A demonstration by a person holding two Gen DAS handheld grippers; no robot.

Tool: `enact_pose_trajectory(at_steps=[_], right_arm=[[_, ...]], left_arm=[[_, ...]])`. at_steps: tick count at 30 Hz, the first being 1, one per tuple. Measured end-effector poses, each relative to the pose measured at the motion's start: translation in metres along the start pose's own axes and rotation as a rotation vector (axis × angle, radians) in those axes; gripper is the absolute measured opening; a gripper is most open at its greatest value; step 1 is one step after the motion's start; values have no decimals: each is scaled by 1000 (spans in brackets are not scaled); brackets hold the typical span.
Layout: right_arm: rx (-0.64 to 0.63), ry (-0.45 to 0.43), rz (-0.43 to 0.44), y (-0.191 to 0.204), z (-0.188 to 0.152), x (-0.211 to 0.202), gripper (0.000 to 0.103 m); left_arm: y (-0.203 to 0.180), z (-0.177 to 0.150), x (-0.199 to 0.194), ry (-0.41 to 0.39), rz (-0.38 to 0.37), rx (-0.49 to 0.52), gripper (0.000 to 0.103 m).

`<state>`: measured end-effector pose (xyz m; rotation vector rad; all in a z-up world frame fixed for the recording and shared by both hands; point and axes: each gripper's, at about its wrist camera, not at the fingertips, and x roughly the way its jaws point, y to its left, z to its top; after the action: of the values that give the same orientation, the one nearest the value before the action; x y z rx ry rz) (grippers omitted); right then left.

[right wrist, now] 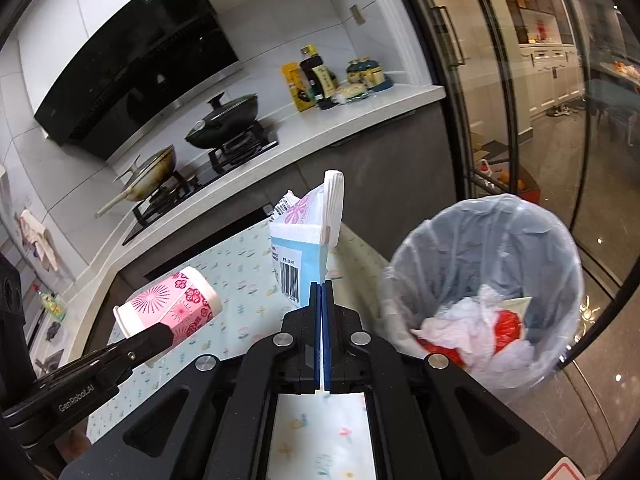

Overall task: Collect trash
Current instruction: 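Carry the cup and wipes packet with both grippers over the bin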

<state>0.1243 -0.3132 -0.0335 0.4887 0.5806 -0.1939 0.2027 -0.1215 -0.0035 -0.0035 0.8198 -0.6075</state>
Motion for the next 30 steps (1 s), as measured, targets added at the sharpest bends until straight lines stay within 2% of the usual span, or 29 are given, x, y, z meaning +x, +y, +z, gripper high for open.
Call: enact_pose_trajectory(at_steps=[7,14,21,30], right_arm=[[19,-11,-63,-43,2,-18,1],[52,-15,-111,-76,4,-24,1],[83,-3,-144,-97,0,-19,1],[98,8,-169,-106,-1,-13,1]], left_arm=[[-55,5,23,23,-51,60,6],[-91,6,44,55,-101,95,6],[-111,2,70,99,-132,124,6],[-120,0,93,136,-143,143,6]])
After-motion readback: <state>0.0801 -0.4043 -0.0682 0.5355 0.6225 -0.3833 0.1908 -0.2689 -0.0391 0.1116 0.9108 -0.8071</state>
